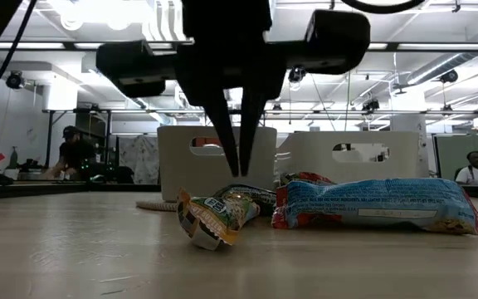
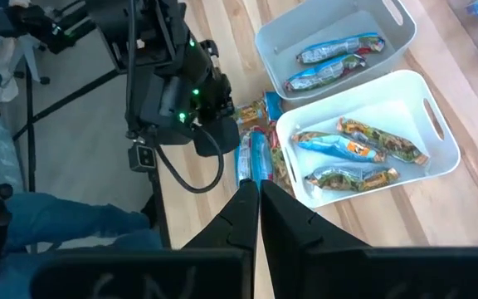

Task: Pick and place Granola Bars by type
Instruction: Put the orange granola bar into the white bin

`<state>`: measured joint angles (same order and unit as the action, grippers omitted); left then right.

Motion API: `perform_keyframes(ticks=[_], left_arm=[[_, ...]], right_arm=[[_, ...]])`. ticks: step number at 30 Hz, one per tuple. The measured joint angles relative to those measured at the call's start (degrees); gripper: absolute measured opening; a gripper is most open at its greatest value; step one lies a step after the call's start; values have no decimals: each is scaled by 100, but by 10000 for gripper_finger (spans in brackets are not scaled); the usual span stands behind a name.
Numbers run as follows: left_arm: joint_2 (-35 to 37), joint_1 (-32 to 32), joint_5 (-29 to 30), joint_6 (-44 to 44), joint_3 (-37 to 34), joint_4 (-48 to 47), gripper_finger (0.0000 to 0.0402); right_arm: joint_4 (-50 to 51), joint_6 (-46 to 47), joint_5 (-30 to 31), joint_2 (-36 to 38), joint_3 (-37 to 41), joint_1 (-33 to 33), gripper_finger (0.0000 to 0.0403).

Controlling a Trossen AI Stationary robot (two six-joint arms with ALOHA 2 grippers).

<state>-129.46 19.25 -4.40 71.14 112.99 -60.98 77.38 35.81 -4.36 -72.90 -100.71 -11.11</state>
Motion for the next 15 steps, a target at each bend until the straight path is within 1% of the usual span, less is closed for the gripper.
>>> perform_keyframes(ticks=[5,12,15], left_arm=[[-6,0,842,-498,-2,155,0],[4,-2,844,-1222,2,187,0],[6,-2,843,-1280,2,183,2]], right_arm=[[-4,-67,-1,0,47,2,8],[-4,-127,-7,0,47,2,8],[-6,-129,-17,0,47,0,8]])
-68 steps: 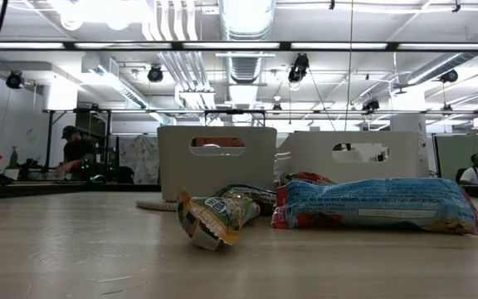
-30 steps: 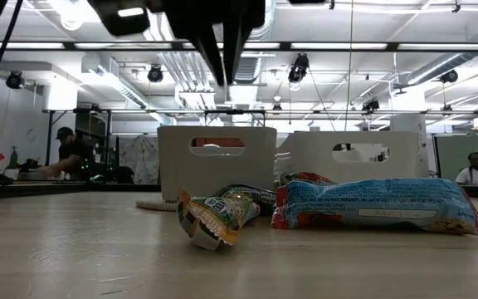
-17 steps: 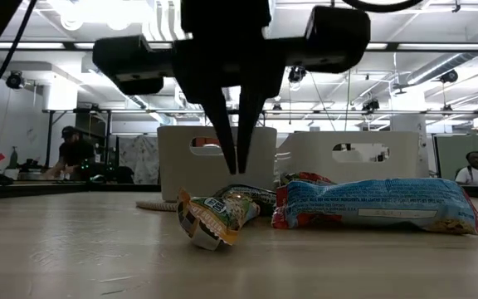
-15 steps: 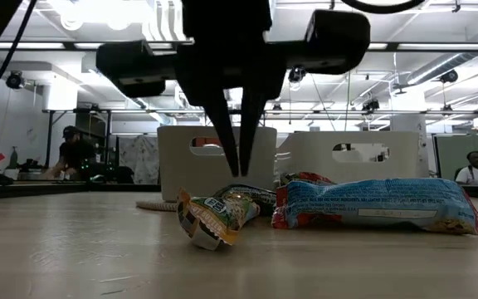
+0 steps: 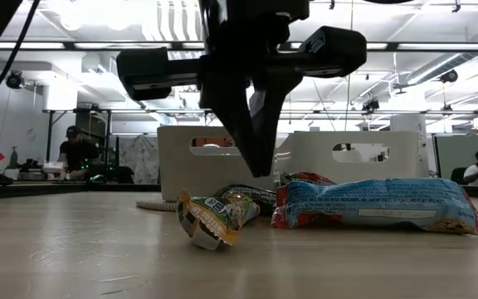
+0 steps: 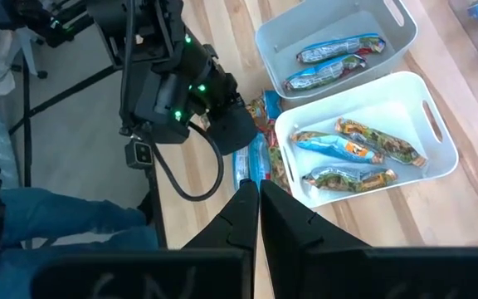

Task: Pick and place Granola Bars by type
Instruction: Put the orange granola bar into the white bin

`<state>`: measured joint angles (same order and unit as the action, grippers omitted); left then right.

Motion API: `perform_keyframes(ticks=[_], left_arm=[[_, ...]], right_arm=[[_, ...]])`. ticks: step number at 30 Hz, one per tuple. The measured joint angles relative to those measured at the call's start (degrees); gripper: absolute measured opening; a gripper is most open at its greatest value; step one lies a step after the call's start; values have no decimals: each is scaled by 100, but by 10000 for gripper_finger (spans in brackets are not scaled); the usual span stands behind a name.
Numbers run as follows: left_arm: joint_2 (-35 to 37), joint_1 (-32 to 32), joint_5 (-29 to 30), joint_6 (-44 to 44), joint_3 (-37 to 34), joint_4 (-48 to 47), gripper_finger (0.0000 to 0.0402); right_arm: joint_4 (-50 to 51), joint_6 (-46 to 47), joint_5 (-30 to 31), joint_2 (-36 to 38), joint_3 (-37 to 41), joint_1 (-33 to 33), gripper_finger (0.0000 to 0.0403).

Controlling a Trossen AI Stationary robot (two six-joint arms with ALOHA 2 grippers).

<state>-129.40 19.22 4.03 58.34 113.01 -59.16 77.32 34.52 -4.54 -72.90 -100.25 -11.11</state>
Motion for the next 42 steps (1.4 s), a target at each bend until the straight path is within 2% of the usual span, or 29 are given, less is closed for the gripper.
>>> perform_keyframes(ticks=[3,14,19,29,42], left_arm=[[0,4,2,-115,3,-23,18],[2,23,305,-160,9,18,120],[3,136,310,-45,9,-16,149],[11,391,289,395,10,-481,157],[11,391,-322,554,11,-251,156]], right_arm=[[0,-2,0,0,0,2,8],[-2,44,-8,4,0,0,8],[0,44,-9,4,0,2,8],[0,-4,-17,11,0,1,8],[2,-22,-17,11,-1,2,8]])
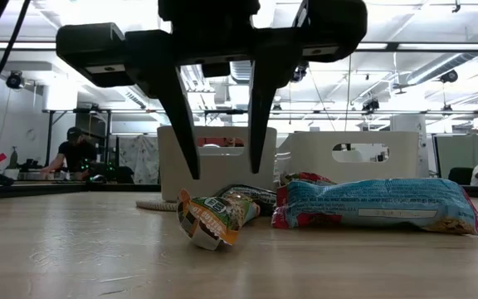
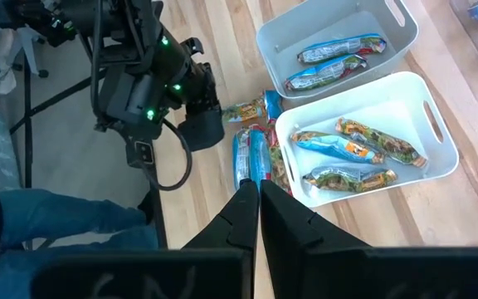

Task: Pick and place Granola Bars by type
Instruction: Put the orange granola bar into the white bin

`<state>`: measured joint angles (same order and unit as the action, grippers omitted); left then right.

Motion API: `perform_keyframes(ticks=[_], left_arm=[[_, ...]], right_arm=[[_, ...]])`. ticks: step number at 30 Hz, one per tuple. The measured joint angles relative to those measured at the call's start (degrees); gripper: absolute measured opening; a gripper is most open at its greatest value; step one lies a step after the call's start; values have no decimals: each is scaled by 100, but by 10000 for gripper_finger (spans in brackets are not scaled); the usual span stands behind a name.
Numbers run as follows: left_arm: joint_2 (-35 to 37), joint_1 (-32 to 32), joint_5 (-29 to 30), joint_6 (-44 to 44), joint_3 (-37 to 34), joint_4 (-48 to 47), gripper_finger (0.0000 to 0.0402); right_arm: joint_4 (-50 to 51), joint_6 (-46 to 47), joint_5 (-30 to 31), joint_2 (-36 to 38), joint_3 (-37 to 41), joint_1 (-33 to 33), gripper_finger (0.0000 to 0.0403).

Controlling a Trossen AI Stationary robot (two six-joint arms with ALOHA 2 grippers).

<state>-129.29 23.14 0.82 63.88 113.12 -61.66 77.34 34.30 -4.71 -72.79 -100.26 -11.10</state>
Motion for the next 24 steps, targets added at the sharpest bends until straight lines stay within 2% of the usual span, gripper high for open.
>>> perform_keyframes(ticks=[7,24], left_arm=[[0,-4,-293,26,-25,91,156],[2,-32,-353,93,-597,789,156]], right_arm=[[1,0,2,2,-1,-1,8],[2,-48,20,2,1,0,8]])
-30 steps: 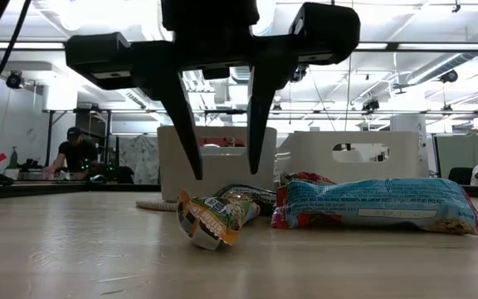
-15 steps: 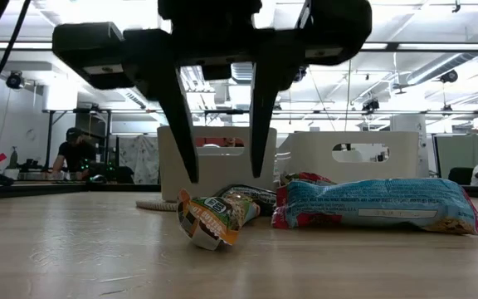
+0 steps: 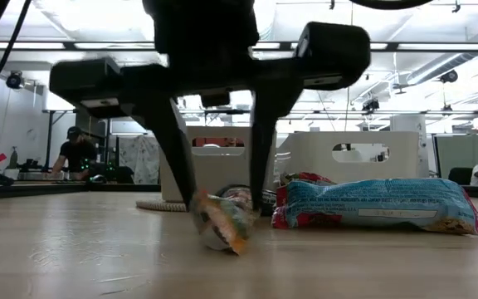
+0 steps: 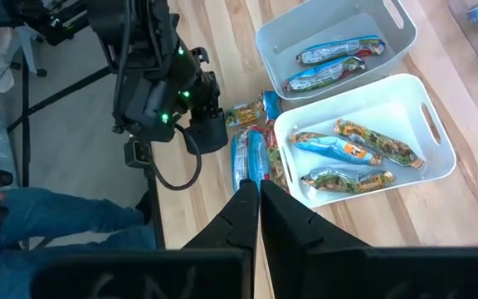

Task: Pick and place Granola Bars by type
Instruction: Put the orange granola bar into the white bin

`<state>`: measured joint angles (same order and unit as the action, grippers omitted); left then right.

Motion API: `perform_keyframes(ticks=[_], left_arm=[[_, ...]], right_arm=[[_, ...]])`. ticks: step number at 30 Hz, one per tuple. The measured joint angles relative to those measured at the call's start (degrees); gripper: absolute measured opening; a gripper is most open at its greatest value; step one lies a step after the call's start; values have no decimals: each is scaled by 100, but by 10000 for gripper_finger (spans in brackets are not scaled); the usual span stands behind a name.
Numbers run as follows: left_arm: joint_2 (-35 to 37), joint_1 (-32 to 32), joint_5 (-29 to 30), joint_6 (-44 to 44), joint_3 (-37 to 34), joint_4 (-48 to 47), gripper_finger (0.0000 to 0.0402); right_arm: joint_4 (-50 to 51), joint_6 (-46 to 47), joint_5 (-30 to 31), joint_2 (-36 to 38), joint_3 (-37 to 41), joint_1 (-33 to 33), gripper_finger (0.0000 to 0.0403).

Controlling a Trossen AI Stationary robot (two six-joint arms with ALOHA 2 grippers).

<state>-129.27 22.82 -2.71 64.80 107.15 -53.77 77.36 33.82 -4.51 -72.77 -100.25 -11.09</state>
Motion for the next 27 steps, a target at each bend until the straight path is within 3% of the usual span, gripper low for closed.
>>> perform_keyframes(ticks=[18,27], left_arm=[[0,-23,-16,-11,-236,153,154],[0,-23,-14,6,-240,133,83]], right_arm=[[-2,-2,130,0,20,-2,8],[-2,-4,169,0,20,-2,8]])
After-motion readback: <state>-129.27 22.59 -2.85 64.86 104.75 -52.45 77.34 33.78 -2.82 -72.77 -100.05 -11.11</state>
